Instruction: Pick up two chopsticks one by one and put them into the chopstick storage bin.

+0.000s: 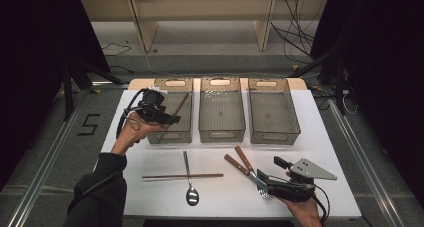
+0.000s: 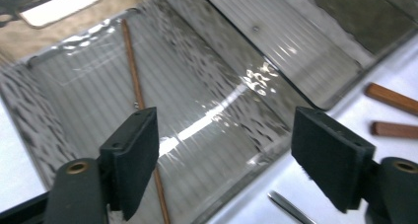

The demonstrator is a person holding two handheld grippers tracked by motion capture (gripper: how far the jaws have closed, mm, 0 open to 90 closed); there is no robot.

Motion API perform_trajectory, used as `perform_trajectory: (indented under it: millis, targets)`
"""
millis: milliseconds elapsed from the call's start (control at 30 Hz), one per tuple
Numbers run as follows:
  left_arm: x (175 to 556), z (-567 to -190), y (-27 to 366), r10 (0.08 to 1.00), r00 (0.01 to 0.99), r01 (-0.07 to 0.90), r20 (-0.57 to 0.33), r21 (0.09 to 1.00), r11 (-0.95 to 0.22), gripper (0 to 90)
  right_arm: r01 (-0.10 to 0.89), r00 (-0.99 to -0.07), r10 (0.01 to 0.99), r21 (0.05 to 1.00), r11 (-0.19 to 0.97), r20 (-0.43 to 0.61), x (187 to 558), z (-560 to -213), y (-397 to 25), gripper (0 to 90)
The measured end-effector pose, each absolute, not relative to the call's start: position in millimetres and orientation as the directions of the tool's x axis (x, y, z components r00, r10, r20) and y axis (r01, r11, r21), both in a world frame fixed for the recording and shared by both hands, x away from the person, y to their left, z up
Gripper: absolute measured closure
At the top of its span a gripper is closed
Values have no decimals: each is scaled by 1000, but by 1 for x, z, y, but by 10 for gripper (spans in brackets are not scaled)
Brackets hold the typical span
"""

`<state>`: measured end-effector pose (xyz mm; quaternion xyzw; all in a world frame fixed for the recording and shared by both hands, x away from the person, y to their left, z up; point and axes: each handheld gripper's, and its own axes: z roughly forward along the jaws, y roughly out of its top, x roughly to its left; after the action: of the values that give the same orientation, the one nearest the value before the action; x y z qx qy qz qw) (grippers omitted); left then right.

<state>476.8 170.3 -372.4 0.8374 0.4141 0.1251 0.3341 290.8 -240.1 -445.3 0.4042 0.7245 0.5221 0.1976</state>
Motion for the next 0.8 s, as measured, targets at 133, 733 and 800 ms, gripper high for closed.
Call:
perform_trajectory:
  millis: [133,733,800]
  targets:
    - [465,-378,163,750,658,597,-70,655,-462,219,380,-595,793,916,129,135,291,-445,-240,245]
    - [418,-400,147,637,771,531,-11,563,-633,189,380,-595,793,916,132,133,290,-445,-239,245]
    - [415,-405,146,623,782,524,4,537,-661,190,378,-595,793,916,132,131,290,-445,-239,245]
